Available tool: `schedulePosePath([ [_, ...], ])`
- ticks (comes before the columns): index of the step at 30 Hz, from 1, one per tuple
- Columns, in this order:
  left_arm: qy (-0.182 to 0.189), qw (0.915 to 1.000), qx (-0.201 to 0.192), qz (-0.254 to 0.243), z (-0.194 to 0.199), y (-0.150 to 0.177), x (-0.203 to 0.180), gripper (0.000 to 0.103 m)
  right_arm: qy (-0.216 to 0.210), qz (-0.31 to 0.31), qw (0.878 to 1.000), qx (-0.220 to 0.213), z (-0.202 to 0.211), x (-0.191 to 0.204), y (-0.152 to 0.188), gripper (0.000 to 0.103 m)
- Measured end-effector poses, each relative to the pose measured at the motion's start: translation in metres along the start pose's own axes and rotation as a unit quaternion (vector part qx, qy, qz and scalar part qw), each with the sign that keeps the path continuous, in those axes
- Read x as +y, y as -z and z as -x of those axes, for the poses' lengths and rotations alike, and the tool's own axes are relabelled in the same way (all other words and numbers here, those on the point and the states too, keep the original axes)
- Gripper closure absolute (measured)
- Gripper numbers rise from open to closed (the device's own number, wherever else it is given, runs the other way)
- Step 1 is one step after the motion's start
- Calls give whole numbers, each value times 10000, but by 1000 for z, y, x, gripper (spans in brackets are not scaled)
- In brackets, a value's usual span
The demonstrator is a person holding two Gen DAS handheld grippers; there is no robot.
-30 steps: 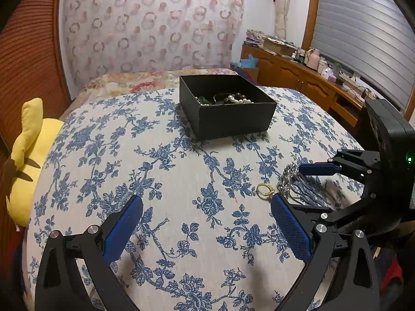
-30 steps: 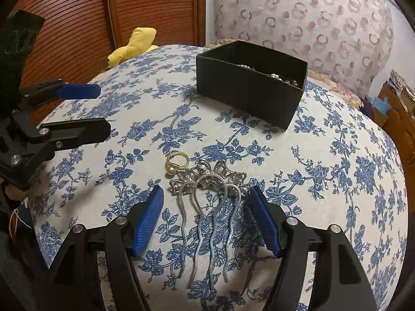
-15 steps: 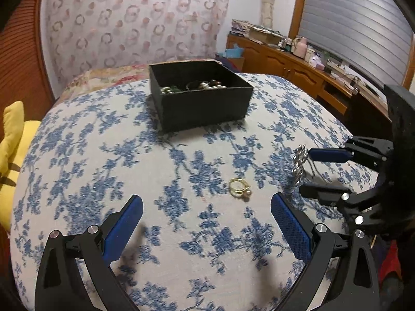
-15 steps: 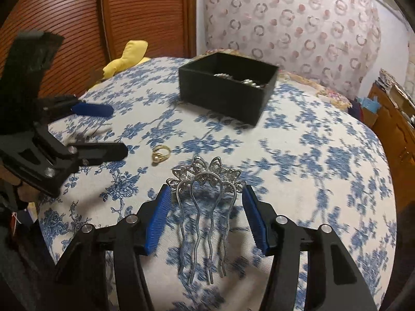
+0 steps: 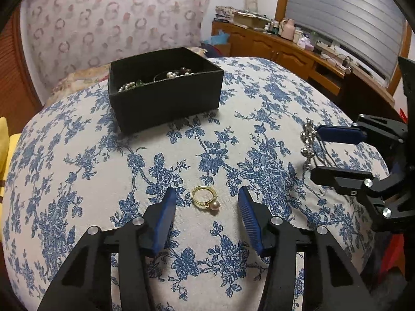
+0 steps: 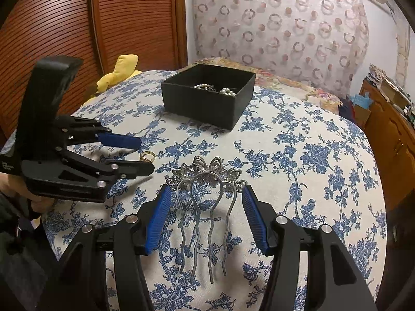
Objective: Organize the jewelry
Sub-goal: 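Grasp the gold pearl ring with the left gripper while the right lifts the silver comb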
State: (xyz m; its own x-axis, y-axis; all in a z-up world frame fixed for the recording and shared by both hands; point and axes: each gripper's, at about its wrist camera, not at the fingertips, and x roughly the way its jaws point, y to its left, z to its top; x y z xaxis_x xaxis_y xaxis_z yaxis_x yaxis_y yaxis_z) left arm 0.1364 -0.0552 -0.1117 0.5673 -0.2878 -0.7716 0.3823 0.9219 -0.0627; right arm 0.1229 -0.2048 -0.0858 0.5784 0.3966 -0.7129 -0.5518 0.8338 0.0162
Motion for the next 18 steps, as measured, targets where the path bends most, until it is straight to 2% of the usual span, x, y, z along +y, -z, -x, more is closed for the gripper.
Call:
schedulePosePath([
  [5, -41, 10000, 3, -10, -1, 0, -1, 63, -3, 11, 10000, -15, 1, -1, -1, 44],
  [10, 11, 10000, -6, -26, -1, 0, -1, 82, -1, 12, 10000, -19, 1, 0, -2, 44],
  [18, 38, 9999, -88, 39, 4, 1, 1, 82, -27, 74, 9999, -82, 3, 3, -13, 44],
])
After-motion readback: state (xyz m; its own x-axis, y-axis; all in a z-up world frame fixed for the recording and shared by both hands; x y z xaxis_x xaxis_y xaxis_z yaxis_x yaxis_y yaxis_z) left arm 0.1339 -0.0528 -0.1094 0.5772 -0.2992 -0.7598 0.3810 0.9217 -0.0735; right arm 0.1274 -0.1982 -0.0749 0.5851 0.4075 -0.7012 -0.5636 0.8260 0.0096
